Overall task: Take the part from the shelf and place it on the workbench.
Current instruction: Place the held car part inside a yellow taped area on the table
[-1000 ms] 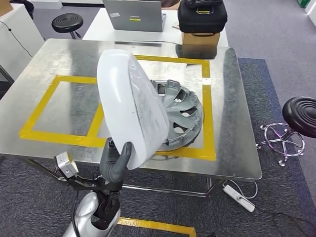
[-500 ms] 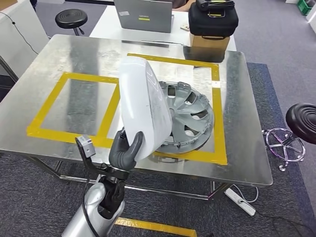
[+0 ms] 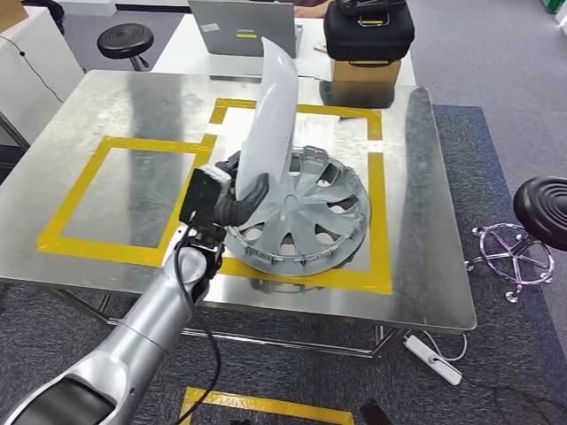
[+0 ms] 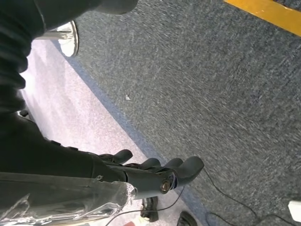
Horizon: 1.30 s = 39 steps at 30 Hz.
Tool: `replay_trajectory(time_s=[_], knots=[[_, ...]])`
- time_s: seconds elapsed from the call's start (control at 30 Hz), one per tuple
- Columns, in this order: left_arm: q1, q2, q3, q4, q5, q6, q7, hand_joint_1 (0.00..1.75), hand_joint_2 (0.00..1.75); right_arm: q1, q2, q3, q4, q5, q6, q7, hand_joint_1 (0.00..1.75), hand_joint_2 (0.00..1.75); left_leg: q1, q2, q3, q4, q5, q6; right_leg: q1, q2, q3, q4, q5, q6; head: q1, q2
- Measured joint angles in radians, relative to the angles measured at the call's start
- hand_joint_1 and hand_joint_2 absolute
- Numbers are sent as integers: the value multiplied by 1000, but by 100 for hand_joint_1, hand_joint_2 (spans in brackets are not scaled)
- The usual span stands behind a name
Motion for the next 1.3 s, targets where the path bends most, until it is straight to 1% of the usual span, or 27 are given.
replay_trajectory(time_s=[0.03,0.07,0.1,0.13,0.2,0.27,0.3,0.37,0.4,0.43,0.47,0.5,0.57,0.6,0.63,0.7,0.77,0.83,0.9,0.93,0.97,1.0,1.07,1.1,1.17,1.23,1.3], knots=[[-31,1,3,34,-57,50,15,164,175,-3,1,5,0,0,3,2,0,175,0,2,28,-66,39,1,0,0,1,0,-1,2,0,0],[-63,2,5,71,-120,107,38,164,175,-6,2,10,0,0,5,3,0,175,0,3,57,-130,64,3,2,1,0,3,-3,7,-1,0],[-93,2,7,104,-175,158,61,164,175,-10,3,13,0,0,6,5,0,175,0,4,78,-174,77,7,4,1,-1,4,-5,11,0,0],[-121,4,8,142,-228,208,83,164,175,-12,3,15,0,0,7,7,0,175,-1,4,88,-198,78,12,6,1,-2,4,-6,16,0,0],[-162,10,11,214,-300,271,108,164,175,-15,4,18,0,0,8,8,0,175,-2,2,91,-204,74,24,7,0,-2,2,-7,25,1,0],[-191,16,12,270,-359,309,135,164,175,-16,5,20,0,0,9,9,0,175,2,0,92,-206,74,35,6,-1,-15,27,-26,34,4,0],[-206,18,9,296,-411,333,167,164,175,-17,5,22,0,0,9,9,0,175,4,-1,92,-206,74,40,6,-1,-36,69,-49,37,6,0],[-236,28,-9,353,-566,383,278,164,175,-19,6,27,0,-1,9,9,0,175,3,-2,93,-206,73,45,6,-1,-102,200,-104,41,10,0],[-250,39,-28,385,-660,400,353,164,175,-19,7,29,0,-1,10,9,0,175,3,-2,94,-206,72,46,5,-1,-134,257,-120,42,10,0],[-263,52,-50,414,-750,408,433,164,175,-17,8,31,0,-1,10,9,0,175,2,-2,95,-206,71,46,5,-1,-153,285,-119,42,10,0],[-274,67,-75,442,-835,410,514,164,175,-16,10,32,0,-2,10,9,0,175,2,-2,97,-206,69,45,5,-2,-154,274,-99,41,10,0],[-284,85,-99,467,-907,407,587,164,175,-15,11,33,0,-2,10,9,0,175,3,-2,100,-206,67,43,4,-2,-135,226,-63,40,10,0],[-304,119,-136,505,-1006,401,689,164,175,-13,14,34,0,-3,10,9,0,175,2,-3,104,-204,62,35,2,-1,-75,91,3,39,10,0],[-313,135,-151,520,-1032,398,716,164,175,-13,16,35,0,-3,10,9,0,175,1,-4,104,-204,61,30,2,0,-52,45,17,37,9,0],[-321,149,-162,532,-1050,395,735,164,175,-12,17,35,1,-3,10,9,0,175,-1,-5,102,-204,61,24,3,2,-41,22,19,34,9,0],[-332,174,-181,555,-1079,379,774,164,175,-11,19,35,1,-4,9,10,0,175,0,-6,101,-207,64,14,5,3,-38,16,15,21,8,0],[-337,200,-192,571,-1111,344,816,164,175,-11,20,35,1,-6,8,11,0,175,2,-5,96,-194,52,3,4,4,-35,12,17,9,5,0],[-342,225,-196,586,-1135,284,837,164,175,-10,21,35,0,-9,5,9,0,175,2,-2,53,-108,6,-7,0,5,-32,9,18,-1,2,0],[-341,246,-196,606,-1144,220,841,164,175,-7,21,35,0,-14,4,8,0,175,3,-2,-18,26,-45,-12,0,5,-30,9,16,-7,0,0],[-336,256,-196,614,-1142,189,842,164,175,-5,21,35,0,-17,3,7,0,175,3,-1,-43,66,-52,-14,0,5,-29,9,15,-8,-1,0],[-329,264,-194,621,-1138,164,842,164,175,-2,21,35,0,-21,3,6,0,175,3,-1,-51,71,-39,-14,0,5,-28,9,14,-8,-1,0],[-321,271,-192,626,-1133,142,842,164,175,1,21,35,0,-23,3,4,0,175,3,-1,-38,38,-9,-13,0,5,-25,9,13,-7,-1,0],[-306,280,-189,634,-1128,120,841,164,175,4,21,34,0,-25,2,2,0,175,5,2,25,-91,61,-12,3,5,-22,12,8,-1,-2,0],[-302,283,-189,637,-1128,116,842,164,175,4,21,34,0,-25,2,1,0,175,5,3,53,-149,80,-8,5,4,-22,14,5,3,-2,0],[-295,285,-188,641,-1128,111,842,164,175,3,21,34,0,-25,1,1,0,175,6,2,78,-200,84,1,11,2,-24,16,1,11,-2,0],[-288,287,-188,644,-1128,105,843,164,175,4,21,34,0,-25,0,1,0,175,6,1,78,-202,82,13,10,1,-24,15,-1,19,-2,0],[-286,289,-186,647,-1125,92,843,164,175,5,21,34,0,-26,-1,0,0,175,9,1,80,-203,82,25,9,-1,-41,53,-29,28,1,0]])
